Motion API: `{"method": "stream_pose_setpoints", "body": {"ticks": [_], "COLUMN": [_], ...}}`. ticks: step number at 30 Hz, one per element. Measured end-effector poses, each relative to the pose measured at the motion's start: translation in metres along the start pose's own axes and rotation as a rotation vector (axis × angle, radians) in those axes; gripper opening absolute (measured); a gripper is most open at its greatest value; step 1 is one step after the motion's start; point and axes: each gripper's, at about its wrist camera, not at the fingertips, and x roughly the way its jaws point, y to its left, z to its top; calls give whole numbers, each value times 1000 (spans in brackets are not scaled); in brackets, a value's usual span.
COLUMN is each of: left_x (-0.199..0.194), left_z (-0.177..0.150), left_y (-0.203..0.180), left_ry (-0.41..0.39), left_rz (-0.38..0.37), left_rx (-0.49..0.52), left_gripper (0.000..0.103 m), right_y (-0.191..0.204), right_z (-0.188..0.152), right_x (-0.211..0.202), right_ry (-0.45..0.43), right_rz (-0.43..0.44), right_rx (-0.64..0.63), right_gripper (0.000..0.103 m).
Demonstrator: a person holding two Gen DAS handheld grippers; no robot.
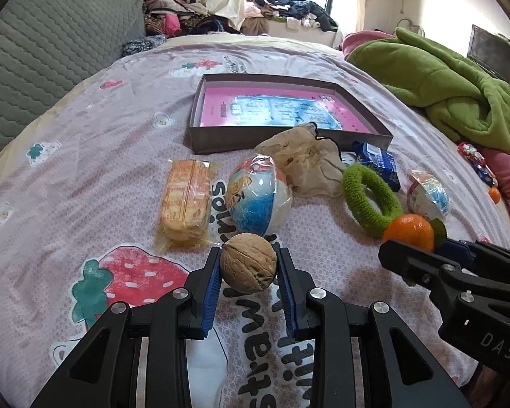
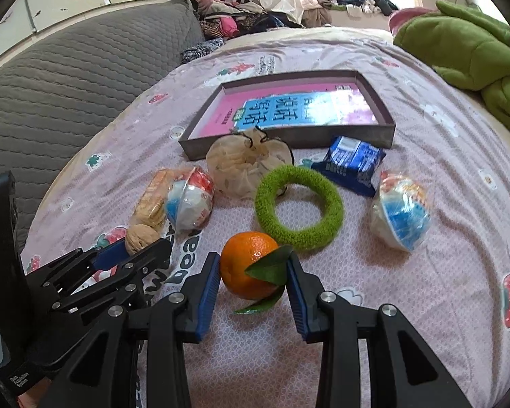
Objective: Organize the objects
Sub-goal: 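Lift the walnut with the left tool while the right tool lifts the mandarin toward the tray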
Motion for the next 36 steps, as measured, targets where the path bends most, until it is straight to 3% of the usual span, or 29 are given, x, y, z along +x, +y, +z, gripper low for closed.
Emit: {"method": "stream_pose_setpoints", "body": {"ticks": [22,36], "left_x": [-47,-89], "left_z": [21,66], "left_y": [-18,-21], "left_ry": [-64,-141], "left_rz": [33,35], "left_rx": [6,30], "left_gripper": [32,32], "right_y": [-1,1], "right_z": [17,44], "right_x": [-54,-100], "right_ry": [-135,-209], "right_rz": [-50,-66], "right_rx": [-59,-131], "right_gripper": [38,38]}}
